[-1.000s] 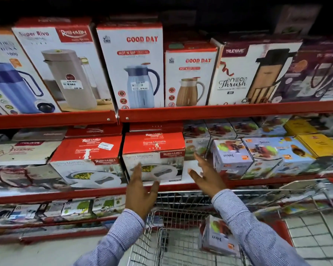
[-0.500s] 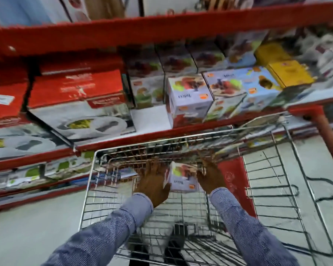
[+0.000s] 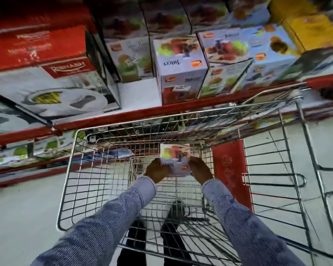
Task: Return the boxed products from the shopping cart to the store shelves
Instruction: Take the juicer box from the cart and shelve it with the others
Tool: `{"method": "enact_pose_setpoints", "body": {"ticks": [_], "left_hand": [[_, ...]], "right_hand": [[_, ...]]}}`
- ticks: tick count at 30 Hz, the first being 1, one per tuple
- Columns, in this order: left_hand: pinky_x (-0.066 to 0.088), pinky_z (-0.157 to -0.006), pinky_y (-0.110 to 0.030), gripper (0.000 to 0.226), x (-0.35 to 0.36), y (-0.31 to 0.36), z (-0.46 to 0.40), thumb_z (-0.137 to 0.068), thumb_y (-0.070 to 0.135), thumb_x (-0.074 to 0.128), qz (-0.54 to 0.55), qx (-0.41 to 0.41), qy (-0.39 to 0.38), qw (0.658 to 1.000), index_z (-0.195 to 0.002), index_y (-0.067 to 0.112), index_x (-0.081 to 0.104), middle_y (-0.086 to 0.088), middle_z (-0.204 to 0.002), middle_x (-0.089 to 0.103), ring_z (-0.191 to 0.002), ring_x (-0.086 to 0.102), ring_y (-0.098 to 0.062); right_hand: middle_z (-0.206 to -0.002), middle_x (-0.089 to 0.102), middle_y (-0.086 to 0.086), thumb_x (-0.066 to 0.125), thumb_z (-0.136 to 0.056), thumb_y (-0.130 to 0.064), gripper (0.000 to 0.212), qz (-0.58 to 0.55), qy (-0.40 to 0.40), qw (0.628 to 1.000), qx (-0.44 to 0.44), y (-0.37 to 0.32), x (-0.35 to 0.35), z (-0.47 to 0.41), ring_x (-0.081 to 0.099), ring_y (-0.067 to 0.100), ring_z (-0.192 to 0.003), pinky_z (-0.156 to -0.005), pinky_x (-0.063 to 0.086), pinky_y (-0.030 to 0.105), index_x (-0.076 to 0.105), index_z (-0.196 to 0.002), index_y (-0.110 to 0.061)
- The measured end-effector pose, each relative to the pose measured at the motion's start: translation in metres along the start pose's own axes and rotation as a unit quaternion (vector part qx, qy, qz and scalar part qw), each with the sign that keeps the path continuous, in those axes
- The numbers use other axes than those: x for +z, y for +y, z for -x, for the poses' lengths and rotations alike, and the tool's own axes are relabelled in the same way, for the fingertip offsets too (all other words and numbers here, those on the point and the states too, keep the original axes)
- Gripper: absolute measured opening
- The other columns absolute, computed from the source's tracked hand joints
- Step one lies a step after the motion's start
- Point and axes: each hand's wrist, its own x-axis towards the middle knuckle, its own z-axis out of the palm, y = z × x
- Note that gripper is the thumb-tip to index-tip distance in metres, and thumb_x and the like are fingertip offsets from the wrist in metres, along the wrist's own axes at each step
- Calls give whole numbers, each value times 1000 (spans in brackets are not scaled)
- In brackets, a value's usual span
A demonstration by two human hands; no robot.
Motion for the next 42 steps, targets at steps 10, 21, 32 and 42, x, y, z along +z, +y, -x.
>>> {"method": "enact_pose_setpoints", "body": {"ticks": [10, 21, 32, 42], "left_hand": [[57, -83, -48, 14, -44, 7, 89, -64, 45, 61, 87, 77, 177, 977, -68, 32, 67, -5, -89, 75, -90, 71, -31], [55, -77, -32, 39, -142, 60, 187, -68, 51, 71, 83, 221, 320, 918, -92, 20, 76, 5, -81, 77, -79, 71, -11], [54, -94, -40, 38, -164, 93, 181, -85, 20, 67, 71, 295, 359, 883, -122, 18, 63, -3, -116, 72, -106, 66, -22], [50, -97, -32, 44, -160, 102, 140, -88, 10, 62, 84, 283, 361, 885, -131, 18, 57, -3, -122, 69, -104, 61, -12]], "right_hand": [[-96, 77, 0, 51, -77, -48, 29, -94, 45, 982, -158, -41, -36, 83, 70, 23, -92, -83, 56, 49, 74, -91, -37], [-87, 76, -6, 72, -79, -22, 19, -115, 91, 947, -285, -177, -62, 153, 70, 10, -84, -82, 58, 35, 75, -98, -27], [-108, 66, -6, 65, -88, -14, 37, -50, 104, 936, -333, -238, -84, 159, 61, 3, -85, -79, 51, 20, 63, -125, -22], [-115, 66, -7, 62, -88, -6, 39, -15, 129, 936, -327, -247, -86, 127, 55, -8, -77, -69, 44, 9, 62, -123, -23]]}}
